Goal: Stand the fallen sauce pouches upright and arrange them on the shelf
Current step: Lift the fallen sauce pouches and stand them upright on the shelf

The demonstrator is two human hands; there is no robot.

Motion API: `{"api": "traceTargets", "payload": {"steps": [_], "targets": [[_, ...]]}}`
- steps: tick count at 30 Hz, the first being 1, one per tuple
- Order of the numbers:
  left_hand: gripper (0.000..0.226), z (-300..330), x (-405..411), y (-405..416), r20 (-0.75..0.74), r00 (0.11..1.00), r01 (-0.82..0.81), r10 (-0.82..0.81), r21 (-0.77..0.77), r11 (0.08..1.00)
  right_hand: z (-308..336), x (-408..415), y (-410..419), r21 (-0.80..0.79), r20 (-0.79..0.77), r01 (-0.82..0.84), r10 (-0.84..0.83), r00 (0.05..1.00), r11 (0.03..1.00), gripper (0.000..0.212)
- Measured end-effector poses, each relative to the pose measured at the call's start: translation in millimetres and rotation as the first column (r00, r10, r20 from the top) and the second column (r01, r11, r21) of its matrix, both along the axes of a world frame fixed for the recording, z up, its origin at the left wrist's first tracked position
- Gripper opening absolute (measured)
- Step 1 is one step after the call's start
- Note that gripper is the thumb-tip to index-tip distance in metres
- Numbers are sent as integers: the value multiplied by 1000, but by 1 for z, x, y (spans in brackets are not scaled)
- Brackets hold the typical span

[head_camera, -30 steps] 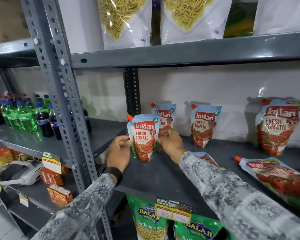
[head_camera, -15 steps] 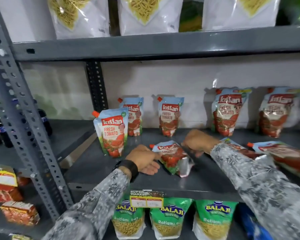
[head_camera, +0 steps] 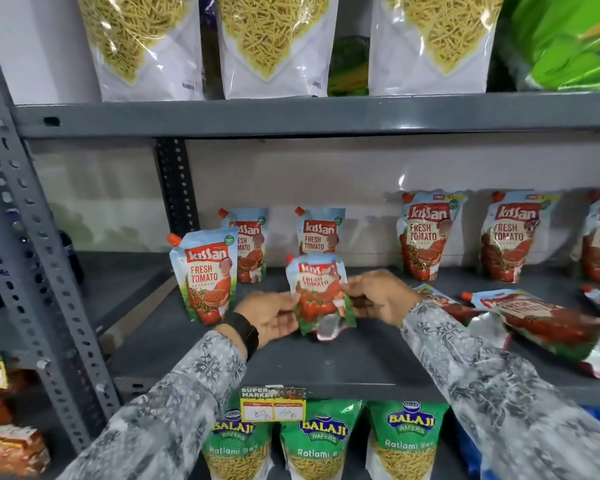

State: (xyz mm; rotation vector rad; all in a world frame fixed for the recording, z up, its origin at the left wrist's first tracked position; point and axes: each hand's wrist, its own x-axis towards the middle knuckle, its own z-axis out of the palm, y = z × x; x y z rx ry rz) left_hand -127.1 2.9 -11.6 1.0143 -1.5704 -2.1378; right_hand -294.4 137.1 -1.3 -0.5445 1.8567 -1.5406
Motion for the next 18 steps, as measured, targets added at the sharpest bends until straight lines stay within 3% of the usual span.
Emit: {"api": "traceTargets", "payload": {"steps": [4, 8, 13, 18], "targets": [[15, 25, -7, -12, -145, 986, -104, 81, -155, 982, 21, 10, -9, -206, -107, 88, -112, 988, 975, 5], [8, 26, -14, -19, -292, 944, -242, 154, -293, 925, 23, 16, -23, -327, -141, 155, -210, 967, 932, 21], [14, -12, -14, -26, -309, 921, -345, 236, -368, 864, -10, 19, -41, -287, -222, 188, -256, 941, 939, 25], [9, -33, -9, -27, -270, 938, -308, 219, -350, 885, -34, 21, -48, -258, -238, 216, -279, 930, 942, 25]]}}
